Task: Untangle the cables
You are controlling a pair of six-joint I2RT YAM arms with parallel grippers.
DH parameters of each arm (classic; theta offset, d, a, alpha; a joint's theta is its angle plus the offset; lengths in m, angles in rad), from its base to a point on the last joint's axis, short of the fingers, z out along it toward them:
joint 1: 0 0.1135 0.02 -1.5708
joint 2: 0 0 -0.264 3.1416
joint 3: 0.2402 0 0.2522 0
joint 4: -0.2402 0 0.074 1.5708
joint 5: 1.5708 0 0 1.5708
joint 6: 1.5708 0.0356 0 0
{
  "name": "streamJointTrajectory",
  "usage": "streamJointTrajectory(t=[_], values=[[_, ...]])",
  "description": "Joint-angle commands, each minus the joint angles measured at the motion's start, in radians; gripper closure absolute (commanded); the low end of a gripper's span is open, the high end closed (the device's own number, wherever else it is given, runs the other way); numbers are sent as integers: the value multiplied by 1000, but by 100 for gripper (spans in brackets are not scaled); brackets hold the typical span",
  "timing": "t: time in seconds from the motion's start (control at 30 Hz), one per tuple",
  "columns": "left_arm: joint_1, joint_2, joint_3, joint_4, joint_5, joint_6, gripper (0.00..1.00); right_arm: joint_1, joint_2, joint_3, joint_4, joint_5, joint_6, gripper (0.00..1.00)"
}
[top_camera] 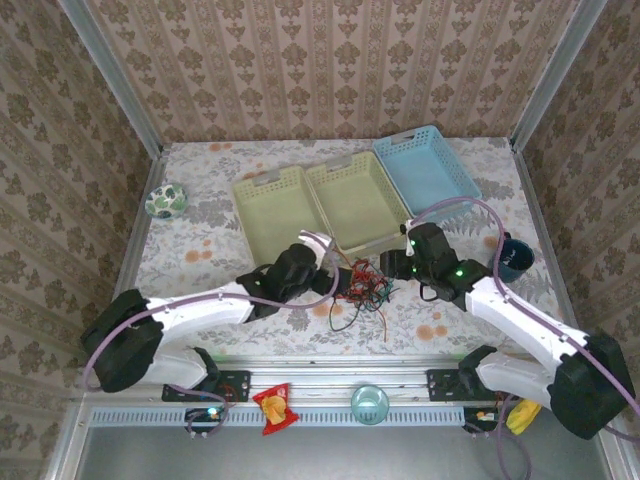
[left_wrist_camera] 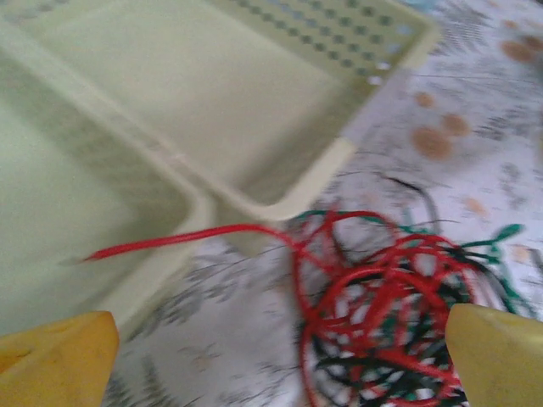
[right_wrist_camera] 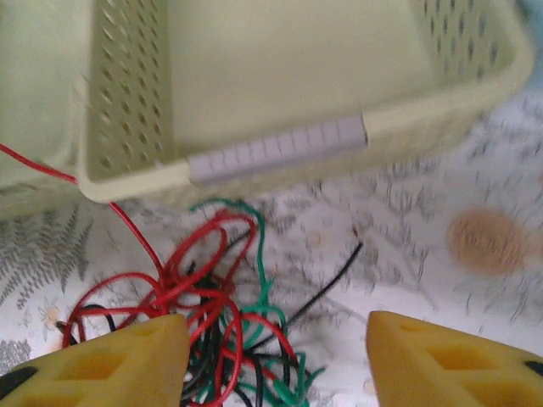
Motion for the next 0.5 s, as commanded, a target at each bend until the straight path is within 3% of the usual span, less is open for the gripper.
streamJointTrajectory(t=[0.0,0.33,0.47], values=[[-6,46,68,-10,157,78,0,2,48,10,-81,-89,21,49],[-22,191,166,-83,196,134,8,0,143,37,-94,-151,1,63],[-33,232,189,-106,179,147,16,1,166,42,-102,-152,1,75]])
